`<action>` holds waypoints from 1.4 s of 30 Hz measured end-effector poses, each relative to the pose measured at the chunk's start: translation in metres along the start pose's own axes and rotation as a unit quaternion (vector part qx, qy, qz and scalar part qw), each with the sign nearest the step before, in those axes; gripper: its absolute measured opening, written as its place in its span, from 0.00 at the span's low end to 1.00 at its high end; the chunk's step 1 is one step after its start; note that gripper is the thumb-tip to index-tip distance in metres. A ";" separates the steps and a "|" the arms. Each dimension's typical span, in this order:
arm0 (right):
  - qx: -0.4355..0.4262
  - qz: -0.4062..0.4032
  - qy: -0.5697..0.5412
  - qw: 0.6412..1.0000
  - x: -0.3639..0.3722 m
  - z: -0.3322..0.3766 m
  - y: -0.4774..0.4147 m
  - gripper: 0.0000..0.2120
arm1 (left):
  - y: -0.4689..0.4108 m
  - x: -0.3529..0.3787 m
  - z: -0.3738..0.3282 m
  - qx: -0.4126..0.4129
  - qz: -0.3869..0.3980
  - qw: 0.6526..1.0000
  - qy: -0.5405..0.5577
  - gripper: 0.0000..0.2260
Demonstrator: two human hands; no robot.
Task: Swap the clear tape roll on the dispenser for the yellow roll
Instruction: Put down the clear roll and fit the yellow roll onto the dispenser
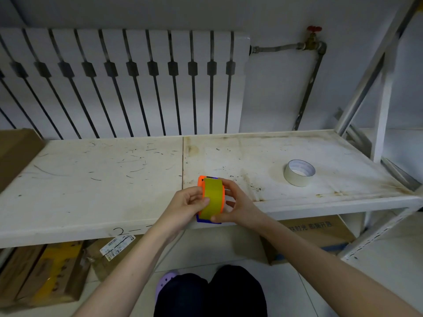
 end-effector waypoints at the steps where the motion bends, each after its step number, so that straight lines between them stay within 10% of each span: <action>1: -0.013 -0.002 0.017 1.000 0.000 0.002 0.001 0.43 | 0.000 0.000 0.000 -0.001 -0.005 1.000 -0.013 0.08; 19: -0.169 -0.059 0.339 0.924 0.003 0.061 -0.006 0.23 | 0.005 -0.032 0.000 -0.003 -0.144 0.984 -0.102 0.08; 28: -0.162 -0.115 0.317 0.927 -0.001 0.060 0.003 0.18 | 0.036 -0.010 -0.036 0.278 -0.199 0.760 -0.552 0.08; 42: -0.127 -0.056 0.316 0.939 -0.004 0.062 0.000 0.25 | 0.042 -0.011 -0.028 0.255 -0.210 0.783 -0.527 0.04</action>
Point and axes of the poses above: each hand's wrist, its own y-axis away from the middle knuckle, its own x-axis out of the palm, z = x × y, the point moved 8 cm from there along -y, towards the middle knuckle, and after that the axes turned 4 degrees about y, right-handed, at the moved point
